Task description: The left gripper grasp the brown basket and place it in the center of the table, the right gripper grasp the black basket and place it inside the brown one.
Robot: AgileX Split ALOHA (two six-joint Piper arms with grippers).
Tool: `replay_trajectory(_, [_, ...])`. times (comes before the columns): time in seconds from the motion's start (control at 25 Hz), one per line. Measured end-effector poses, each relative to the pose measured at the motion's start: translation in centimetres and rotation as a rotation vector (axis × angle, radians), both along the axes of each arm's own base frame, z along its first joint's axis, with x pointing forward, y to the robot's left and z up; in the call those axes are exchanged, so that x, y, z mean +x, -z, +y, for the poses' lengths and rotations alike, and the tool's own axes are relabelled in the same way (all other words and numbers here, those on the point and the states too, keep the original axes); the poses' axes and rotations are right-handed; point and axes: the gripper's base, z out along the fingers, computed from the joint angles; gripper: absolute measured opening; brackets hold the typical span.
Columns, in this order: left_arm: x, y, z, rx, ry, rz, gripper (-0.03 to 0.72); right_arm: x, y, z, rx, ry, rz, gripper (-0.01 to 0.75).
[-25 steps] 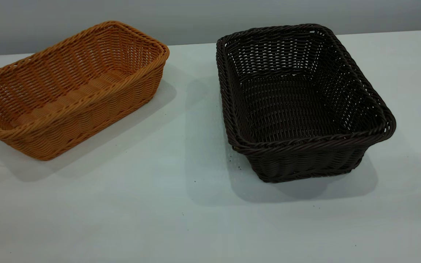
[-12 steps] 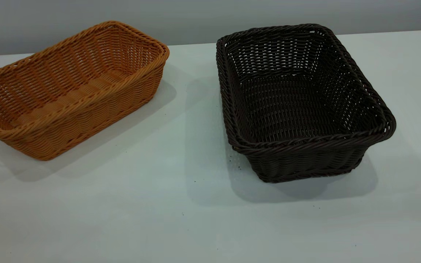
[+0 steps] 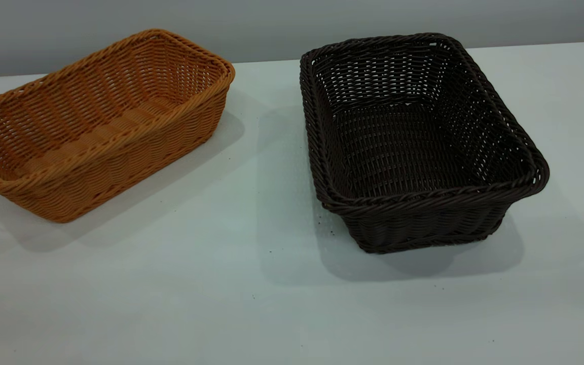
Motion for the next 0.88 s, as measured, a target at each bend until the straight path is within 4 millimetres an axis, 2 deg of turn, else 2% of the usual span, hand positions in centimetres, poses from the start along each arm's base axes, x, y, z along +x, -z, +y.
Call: replay_trajectory(0.88, [0.02, 0.01, -0.01, -0.002, 0.001, -0.001, -0.001, 0.05, -0.06, 0.23, 0.024, -0.016, -0.009, 0.001])
